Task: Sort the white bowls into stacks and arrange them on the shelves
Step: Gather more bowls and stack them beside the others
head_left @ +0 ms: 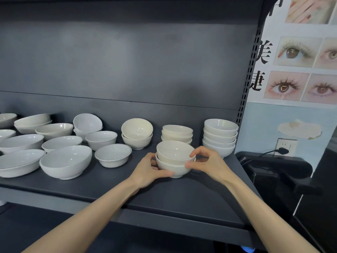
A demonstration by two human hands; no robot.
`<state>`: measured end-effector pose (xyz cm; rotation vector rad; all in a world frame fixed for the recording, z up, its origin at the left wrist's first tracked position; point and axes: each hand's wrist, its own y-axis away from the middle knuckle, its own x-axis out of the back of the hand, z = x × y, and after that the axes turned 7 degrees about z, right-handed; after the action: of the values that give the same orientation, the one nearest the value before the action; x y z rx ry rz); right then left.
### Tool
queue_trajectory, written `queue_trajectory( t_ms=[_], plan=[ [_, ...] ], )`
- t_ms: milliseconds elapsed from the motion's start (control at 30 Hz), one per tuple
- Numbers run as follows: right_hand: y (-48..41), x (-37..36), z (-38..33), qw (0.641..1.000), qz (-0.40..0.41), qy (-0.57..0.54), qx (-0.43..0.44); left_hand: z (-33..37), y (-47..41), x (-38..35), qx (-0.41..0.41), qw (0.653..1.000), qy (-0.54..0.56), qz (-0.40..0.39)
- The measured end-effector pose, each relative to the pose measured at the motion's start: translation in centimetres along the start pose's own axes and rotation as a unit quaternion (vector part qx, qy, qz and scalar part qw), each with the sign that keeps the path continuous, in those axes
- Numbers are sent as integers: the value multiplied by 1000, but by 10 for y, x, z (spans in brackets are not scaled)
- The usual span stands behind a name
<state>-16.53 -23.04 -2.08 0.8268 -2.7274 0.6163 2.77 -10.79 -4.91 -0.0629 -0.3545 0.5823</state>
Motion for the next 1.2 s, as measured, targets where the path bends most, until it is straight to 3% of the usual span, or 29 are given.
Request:
queue_trajectory(
  t_ms=[500,700,900,1200],
  plan=[
    [-3,5,-1,999,-33,-18,-20,5,0,-7,10,1000,5,-15],
    [0,3,-5,999,3,-39,-23,7,4,-7,-9,999,20,25],
    [-21,14,-56,995,50,-76,50,57,-15,12,-90,992,44,79],
    [-90,17,-72,992,91,-38,77,81,-94,18,-116,987,89,65]
  ],
)
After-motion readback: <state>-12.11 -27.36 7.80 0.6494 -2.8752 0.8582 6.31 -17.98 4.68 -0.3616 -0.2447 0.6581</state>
